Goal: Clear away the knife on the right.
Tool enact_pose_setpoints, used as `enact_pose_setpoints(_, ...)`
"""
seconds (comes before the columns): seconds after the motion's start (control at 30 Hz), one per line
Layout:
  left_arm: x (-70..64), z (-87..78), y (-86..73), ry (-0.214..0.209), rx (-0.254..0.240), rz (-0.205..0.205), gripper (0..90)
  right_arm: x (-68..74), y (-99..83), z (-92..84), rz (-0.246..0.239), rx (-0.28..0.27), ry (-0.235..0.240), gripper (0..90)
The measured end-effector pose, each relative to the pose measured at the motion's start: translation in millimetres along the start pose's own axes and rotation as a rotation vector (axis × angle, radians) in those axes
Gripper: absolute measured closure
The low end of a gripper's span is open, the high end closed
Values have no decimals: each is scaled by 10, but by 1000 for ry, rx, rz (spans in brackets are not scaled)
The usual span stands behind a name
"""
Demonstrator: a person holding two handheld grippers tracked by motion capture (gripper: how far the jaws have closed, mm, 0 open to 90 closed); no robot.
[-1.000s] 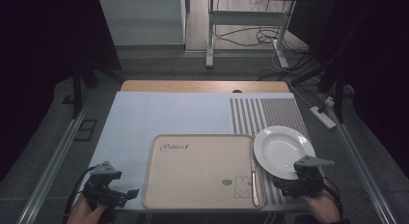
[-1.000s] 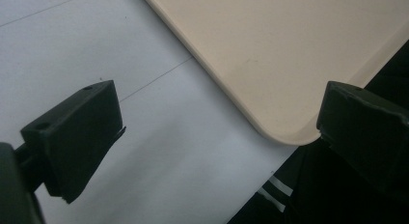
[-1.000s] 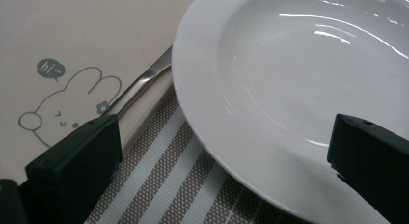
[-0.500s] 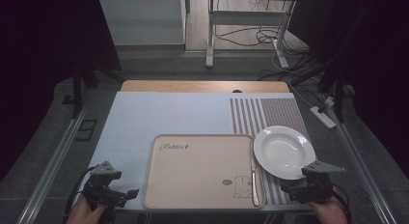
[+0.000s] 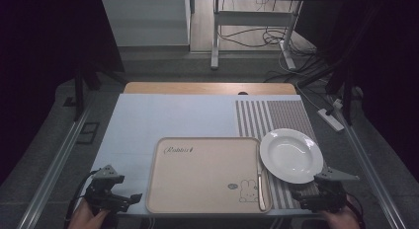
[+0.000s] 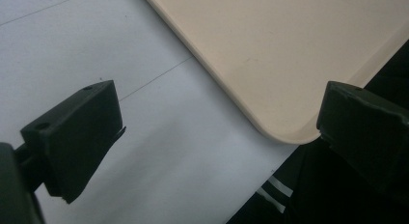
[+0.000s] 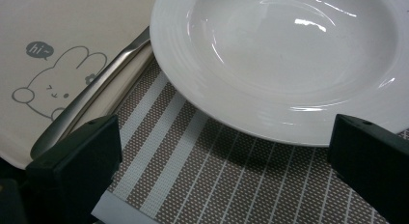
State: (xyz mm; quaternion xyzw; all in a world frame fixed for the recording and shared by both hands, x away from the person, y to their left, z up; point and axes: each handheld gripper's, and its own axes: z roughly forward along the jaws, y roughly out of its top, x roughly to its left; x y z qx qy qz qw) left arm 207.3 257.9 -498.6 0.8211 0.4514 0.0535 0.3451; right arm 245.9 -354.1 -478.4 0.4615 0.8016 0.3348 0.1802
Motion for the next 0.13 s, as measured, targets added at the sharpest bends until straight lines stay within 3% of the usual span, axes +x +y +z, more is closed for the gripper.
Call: enact_pose_setpoints(0.13, -2, 3, 9, 0, 0, 1, 24, 7, 0, 12, -8, 10, -4, 0)
